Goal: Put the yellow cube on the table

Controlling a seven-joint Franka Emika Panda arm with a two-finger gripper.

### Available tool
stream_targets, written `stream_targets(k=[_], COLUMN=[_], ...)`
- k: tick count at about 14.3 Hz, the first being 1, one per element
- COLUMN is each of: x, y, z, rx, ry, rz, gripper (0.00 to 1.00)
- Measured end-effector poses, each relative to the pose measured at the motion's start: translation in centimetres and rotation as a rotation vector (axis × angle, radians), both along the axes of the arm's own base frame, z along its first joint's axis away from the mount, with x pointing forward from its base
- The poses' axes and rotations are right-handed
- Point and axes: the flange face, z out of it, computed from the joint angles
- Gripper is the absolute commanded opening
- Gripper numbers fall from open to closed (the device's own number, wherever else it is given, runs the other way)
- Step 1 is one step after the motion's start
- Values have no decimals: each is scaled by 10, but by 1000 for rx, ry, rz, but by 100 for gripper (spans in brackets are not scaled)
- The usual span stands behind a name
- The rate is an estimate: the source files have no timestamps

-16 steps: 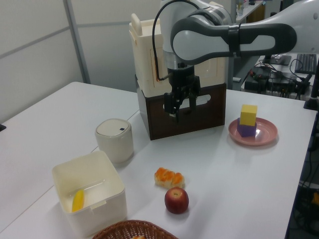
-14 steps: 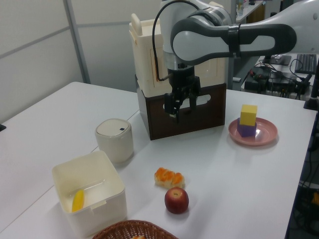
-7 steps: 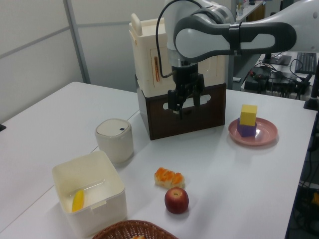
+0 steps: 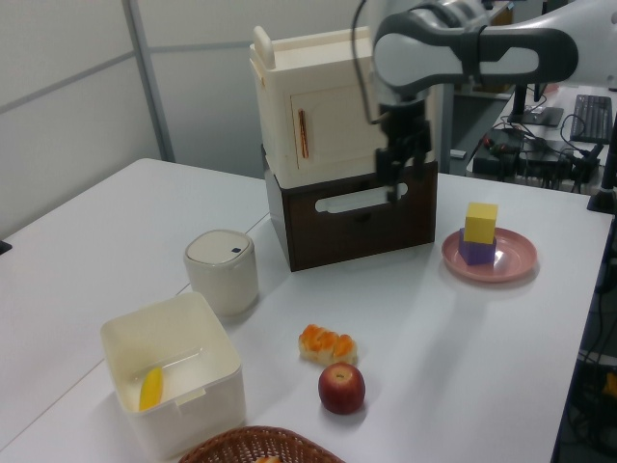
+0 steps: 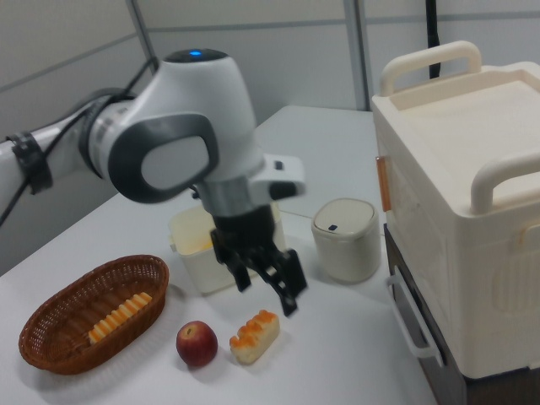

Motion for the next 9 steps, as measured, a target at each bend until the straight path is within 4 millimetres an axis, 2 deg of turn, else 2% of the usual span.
stream_targets(k=[4,5,7,9], x=[-29,-40,-52,-58], y=[-76,-98,-122,-145], z=[-6,-14,-31,-61], rx=[14,25,34,29], ry=[22,40,80,152], rz=[45,73,104,119], gripper=[100,100,100,100])
